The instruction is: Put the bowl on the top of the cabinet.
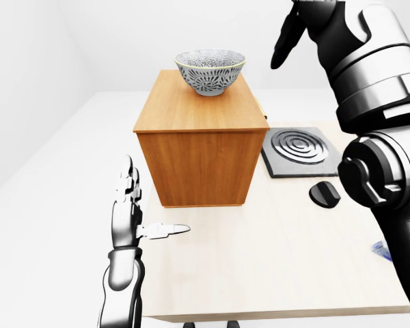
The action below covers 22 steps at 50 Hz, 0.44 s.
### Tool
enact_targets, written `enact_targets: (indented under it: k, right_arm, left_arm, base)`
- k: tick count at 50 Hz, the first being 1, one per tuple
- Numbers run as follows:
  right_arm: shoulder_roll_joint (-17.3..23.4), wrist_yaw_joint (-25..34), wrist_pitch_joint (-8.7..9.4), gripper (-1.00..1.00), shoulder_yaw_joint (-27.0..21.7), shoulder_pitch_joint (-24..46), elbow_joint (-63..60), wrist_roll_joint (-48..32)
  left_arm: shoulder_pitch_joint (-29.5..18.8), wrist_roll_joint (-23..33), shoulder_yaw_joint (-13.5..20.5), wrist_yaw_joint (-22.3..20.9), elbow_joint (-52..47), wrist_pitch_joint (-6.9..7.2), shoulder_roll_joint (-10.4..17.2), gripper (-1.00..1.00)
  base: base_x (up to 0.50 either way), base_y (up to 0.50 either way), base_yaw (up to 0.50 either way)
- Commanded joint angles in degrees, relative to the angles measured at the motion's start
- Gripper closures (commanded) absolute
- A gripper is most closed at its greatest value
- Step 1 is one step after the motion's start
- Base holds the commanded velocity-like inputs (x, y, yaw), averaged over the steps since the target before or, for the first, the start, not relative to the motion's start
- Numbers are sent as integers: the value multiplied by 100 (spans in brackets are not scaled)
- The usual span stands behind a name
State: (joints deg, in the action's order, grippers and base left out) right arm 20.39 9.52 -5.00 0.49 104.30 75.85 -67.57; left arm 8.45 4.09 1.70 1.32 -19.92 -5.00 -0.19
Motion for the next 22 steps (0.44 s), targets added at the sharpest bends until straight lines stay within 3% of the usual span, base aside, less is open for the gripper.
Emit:
enact_targets:
  k: [1,22]
  right_arm:
    - [799,268,0,-100,-150,510,54,-198]
    - [1981,411,0,-100,-345,639,58,-622]
  left_arm:
    - [-29,6,19,29,-1,0,1,-100]
    - [-27,31,2,58,41,0,-1,-100]
  base:
    - [0,0,0]
    - [0,0,0]
